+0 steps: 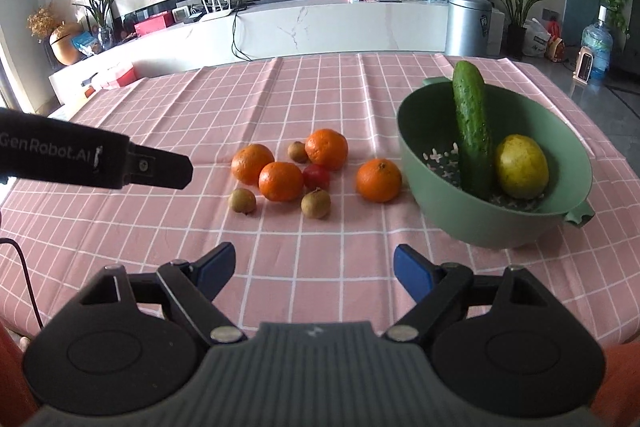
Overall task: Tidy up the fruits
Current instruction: 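Withdraw both open grippers from the colander back toward the fruit pile, then grasp a small brown kiwi with the left gripper while the right grasps another kiwi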
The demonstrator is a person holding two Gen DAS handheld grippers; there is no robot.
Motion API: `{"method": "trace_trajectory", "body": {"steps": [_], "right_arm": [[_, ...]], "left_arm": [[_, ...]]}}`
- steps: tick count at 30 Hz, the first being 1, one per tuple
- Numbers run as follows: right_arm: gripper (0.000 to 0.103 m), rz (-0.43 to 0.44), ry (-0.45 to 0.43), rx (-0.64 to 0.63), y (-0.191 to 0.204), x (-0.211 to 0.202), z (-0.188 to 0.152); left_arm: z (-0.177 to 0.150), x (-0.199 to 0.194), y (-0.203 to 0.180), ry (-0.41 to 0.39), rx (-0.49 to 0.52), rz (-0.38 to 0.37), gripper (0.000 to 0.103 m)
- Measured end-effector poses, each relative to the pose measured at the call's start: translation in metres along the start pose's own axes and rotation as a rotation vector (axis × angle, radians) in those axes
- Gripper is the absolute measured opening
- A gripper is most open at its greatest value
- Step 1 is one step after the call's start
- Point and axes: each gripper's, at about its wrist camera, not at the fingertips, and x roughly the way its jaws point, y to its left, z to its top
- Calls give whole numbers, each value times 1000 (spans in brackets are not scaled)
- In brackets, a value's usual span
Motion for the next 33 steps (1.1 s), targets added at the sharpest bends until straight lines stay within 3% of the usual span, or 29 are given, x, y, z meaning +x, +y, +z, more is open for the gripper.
{"method": "trace_trajectory", "body": {"steps": [10, 14, 16, 18, 22, 29, 33], "right_arm": [[68, 1, 38, 54, -8, 25, 3], [62, 12, 29, 93, -13, 30, 2], [53, 15, 30, 107, -15, 32, 2], [52, 11, 36, 124, -17, 36, 1], [48, 16, 44, 162, -23, 44, 4], [38, 70, 29, 209, -23, 69, 16], [38, 64, 35, 195, -20, 81, 20]], "left_arm": [[-9, 26, 17, 18, -67, -21, 62], [-11, 34, 23, 16, -92, -38, 53], [-13, 39, 24, 24, -98, -40, 49], [-13, 46, 26, 35, -108, -45, 44], [-10, 59, 24, 55, -117, -43, 43], [-8, 77, 28, 63, -79, 12, 38], [-9, 87, 24, 72, -7, 55, 37]]}}
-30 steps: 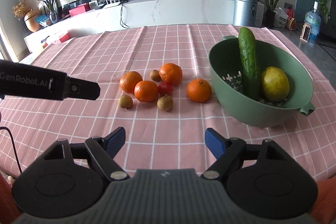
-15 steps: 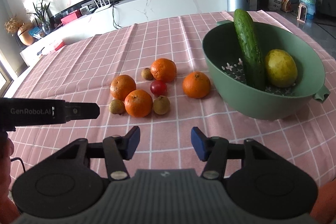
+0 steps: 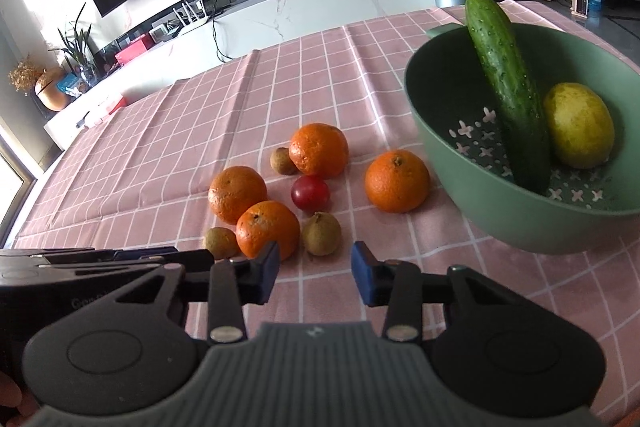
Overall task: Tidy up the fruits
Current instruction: 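Grasp a small brown kiwi with the left gripper while the right grasps another kiwi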
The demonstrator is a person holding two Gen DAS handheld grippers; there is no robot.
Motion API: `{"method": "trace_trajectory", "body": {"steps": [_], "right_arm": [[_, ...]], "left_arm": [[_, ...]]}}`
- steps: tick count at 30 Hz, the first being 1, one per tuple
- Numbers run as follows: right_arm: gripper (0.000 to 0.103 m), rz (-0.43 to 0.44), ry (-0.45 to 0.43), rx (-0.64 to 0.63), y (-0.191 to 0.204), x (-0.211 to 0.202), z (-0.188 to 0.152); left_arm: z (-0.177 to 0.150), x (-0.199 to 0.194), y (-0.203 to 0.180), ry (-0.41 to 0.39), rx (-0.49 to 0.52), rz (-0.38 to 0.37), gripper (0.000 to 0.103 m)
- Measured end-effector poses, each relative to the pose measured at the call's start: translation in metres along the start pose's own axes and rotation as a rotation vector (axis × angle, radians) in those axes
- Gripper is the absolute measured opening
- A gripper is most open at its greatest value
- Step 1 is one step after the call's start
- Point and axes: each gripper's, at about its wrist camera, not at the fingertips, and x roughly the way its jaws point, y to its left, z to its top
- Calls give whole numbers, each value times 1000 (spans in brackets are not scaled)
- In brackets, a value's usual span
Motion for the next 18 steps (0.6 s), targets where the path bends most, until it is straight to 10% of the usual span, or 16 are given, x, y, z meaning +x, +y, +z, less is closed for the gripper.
{"method": "trace_trajectory", "body": {"steps": [18], "right_arm": [[28, 2, -9, 7, -8, 25, 7]], "left_arm": [[5, 17, 0, -16, 19, -22, 32]]}}
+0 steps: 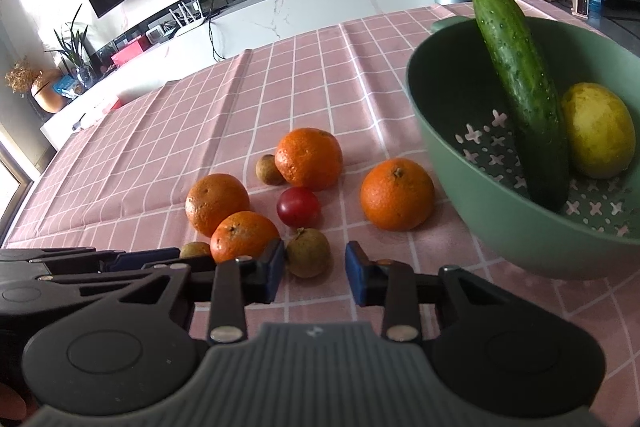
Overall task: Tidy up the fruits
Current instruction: 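Grasp a small brown kiwi with the left gripper while the right grasps another kiwi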
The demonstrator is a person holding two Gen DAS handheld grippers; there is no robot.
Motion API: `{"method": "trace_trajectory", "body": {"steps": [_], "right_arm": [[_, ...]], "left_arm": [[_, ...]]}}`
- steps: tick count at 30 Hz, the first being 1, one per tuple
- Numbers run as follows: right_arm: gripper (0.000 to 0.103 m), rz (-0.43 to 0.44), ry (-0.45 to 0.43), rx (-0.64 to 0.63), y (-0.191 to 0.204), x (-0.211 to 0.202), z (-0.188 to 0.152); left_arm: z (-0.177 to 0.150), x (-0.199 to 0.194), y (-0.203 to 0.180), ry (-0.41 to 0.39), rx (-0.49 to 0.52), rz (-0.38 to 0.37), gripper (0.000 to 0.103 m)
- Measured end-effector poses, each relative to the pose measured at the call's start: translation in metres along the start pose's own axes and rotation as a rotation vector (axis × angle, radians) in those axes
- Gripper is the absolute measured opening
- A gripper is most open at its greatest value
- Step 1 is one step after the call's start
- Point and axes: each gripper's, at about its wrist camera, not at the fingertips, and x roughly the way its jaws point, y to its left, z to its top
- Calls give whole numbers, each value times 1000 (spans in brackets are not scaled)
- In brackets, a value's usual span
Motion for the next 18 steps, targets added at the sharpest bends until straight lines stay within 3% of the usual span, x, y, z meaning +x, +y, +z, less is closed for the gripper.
{"method": "trace_trajectory", "body": {"steps": [4, 18], "right_arm": [[21, 29, 5, 16, -3, 2, 0], [21, 23, -22, -30, 4, -20, 1]], "left_arm": [[0, 0, 0, 0, -1, -4, 29], [4, -24, 5, -18, -90, -13, 28]]}}
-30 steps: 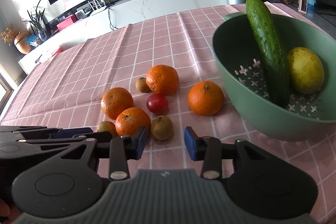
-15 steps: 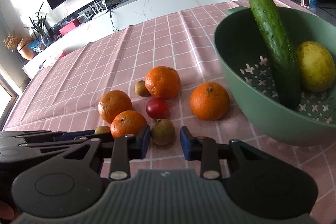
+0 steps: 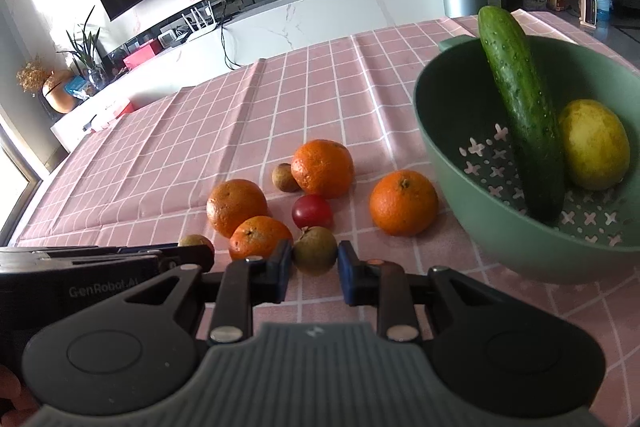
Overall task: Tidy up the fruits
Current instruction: 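Grasp a small brown kiwi with the left gripper while the right grasps another kiwi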
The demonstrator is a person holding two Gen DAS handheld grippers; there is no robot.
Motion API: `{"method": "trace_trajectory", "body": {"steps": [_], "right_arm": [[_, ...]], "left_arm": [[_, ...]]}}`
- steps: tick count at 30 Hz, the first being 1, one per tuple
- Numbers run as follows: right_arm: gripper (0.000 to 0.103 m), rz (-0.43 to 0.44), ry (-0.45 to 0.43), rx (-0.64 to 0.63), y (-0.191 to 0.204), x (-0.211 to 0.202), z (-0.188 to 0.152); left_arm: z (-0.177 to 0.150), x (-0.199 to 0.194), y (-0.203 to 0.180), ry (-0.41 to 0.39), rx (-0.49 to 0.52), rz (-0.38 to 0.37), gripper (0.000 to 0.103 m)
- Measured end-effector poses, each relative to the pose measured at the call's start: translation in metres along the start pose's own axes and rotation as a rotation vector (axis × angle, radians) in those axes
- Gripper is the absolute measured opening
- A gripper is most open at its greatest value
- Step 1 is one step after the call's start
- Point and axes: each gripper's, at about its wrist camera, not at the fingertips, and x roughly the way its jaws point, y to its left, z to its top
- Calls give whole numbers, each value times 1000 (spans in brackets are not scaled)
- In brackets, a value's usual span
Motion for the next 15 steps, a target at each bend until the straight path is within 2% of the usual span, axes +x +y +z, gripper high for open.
{"method": "trace_trajectory", "body": {"steps": [7, 15], "right_arm": [[21, -24, 14, -73, 4, -27, 6], [21, -37, 33, -168, -10, -63, 34]], "left_arm": [[8, -24, -20, 16, 17, 3, 28], [32, -36, -66, 60, 70, 2, 28]]}}
